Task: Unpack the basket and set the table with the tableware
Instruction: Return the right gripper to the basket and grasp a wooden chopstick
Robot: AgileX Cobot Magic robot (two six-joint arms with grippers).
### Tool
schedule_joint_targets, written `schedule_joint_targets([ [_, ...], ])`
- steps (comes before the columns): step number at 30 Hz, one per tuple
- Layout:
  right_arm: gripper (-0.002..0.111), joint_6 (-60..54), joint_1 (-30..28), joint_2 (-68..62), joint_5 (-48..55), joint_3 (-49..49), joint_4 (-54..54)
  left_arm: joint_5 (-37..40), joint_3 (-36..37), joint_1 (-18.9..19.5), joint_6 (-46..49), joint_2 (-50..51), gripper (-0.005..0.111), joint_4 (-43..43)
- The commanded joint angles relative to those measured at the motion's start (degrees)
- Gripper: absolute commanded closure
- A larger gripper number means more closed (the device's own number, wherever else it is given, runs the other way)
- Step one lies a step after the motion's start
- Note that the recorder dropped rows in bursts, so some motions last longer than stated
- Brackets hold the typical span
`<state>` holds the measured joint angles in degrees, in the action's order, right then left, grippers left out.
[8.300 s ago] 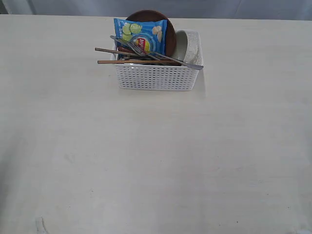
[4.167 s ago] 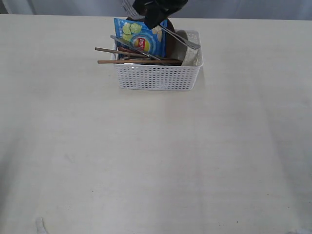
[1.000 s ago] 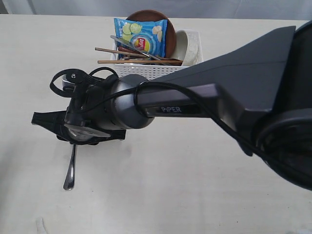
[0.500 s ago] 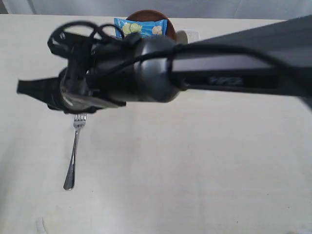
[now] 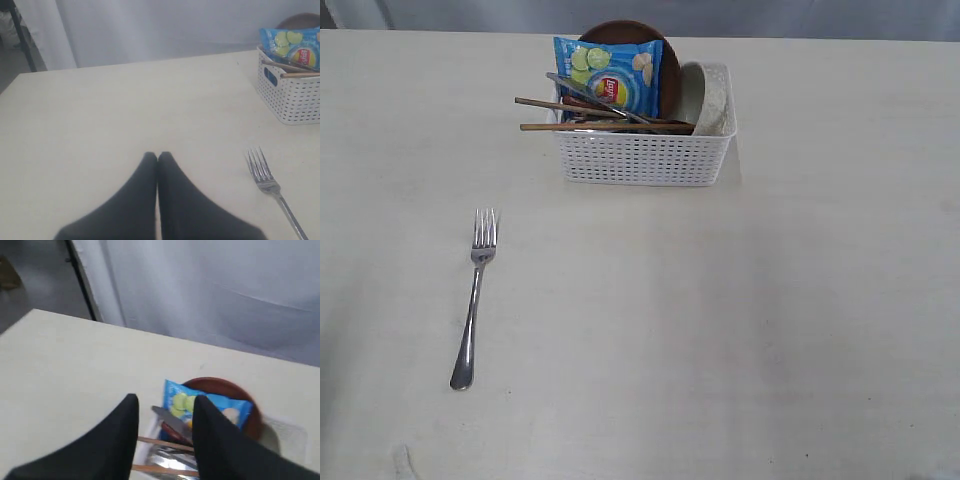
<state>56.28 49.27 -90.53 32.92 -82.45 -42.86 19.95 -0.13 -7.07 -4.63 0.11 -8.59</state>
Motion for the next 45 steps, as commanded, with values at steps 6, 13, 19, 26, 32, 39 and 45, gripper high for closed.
schedule_joint_targets([
  [6, 0.073, -43.2, -13.6, -3.1, 1.6, -0.1, 27.8, 0.0, 0.1, -0.3, -0.1, -0.1, 0.107, 0.1],
  [13, 0.073, -65.9, -15.9, -12.2, -2.2, -0.2, 39.5, 0.0, 0.1, -0.3, -0.1, -0.1, 0.107, 0.1],
  [19, 0.073, -68.1, -15.9, -21.0, -4.1, -5.9, 42.9, 0.0, 0.1, -0.3, -0.1, -0.1, 0.107, 0.0],
  [26, 0.073, -70.0, -15.9, -29.3, -0.8, -16.2, 48.3, 0.0, 0.1, -0.3, -0.1, -0.1, 0.107, -0.1],
  [32, 0.072, -72.7, -15.9, -34.6, 2.7, -21.1, 50.5, 0.0, 0.1, -0.3, -0.1, -0.1, 0.107, -0.1],
  [39, 0.055, -73.7, -16.0, -37.8, 3.0, -21.2, 50.5, 0.0, 0.1, -0.3, -0.1, -0.1, 0.107, -0.1],
  [45, 0.055, -73.5, -16.0, -39.1, 2.5, -21.2, 50.5, 0.0, 0.1, -0.3, -0.1, -0.1, 0.107, -0.1],
])
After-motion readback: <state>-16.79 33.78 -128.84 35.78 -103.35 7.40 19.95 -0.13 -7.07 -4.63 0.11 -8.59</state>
